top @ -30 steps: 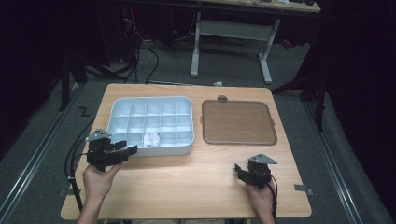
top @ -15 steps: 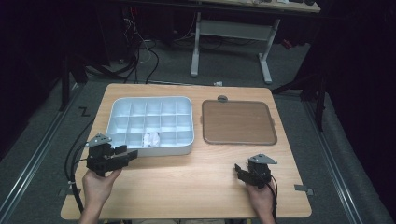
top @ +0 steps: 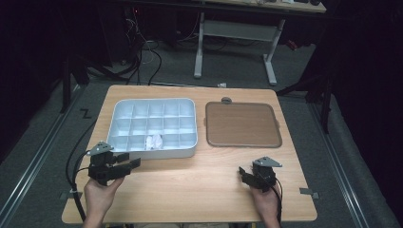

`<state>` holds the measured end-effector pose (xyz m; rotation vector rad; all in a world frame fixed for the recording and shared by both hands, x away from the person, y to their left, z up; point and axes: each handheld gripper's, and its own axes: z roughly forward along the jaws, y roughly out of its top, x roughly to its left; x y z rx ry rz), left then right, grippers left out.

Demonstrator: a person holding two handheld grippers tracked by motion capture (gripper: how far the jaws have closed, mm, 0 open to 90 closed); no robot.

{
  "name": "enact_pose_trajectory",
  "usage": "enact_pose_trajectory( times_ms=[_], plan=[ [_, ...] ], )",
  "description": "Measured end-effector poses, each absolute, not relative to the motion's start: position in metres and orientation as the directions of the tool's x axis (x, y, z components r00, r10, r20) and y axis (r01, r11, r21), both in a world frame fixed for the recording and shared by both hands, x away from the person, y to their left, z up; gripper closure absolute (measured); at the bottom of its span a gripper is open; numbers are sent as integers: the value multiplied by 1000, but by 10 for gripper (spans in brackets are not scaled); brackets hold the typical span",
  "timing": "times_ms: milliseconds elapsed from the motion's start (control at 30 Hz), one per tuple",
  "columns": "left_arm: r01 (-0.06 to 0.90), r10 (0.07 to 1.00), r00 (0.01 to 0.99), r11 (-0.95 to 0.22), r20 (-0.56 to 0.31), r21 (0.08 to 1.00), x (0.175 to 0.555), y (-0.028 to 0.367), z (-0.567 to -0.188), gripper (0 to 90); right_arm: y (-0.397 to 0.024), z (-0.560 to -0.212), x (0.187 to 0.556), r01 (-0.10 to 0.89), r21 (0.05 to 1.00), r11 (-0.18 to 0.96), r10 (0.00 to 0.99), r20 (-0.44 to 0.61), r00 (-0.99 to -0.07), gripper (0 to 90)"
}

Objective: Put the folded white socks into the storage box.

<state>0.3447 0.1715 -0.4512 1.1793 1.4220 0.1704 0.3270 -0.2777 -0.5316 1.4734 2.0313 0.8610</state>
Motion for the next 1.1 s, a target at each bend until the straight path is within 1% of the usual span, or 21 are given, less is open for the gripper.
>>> enact_pose_trajectory(
  times_ms=[267, 600, 1100],
  plan=[
    [547, 705, 225, 480, -673, 686, 342, 170, -456, 427, -278, -532, 327, 648, 729, 221, 953, -20, -302, 385],
    [553, 710, 231, 466, -665, 690, 340, 164, -459, 426, -278, -532, 327, 648, 728, 221, 953, -21, -302, 384],
    [579, 695, 210, 478, -687, 660, 340, 158, -477, 421, -278, -532, 327, 649, 729, 220, 953, -20, -301, 384]
  ],
)
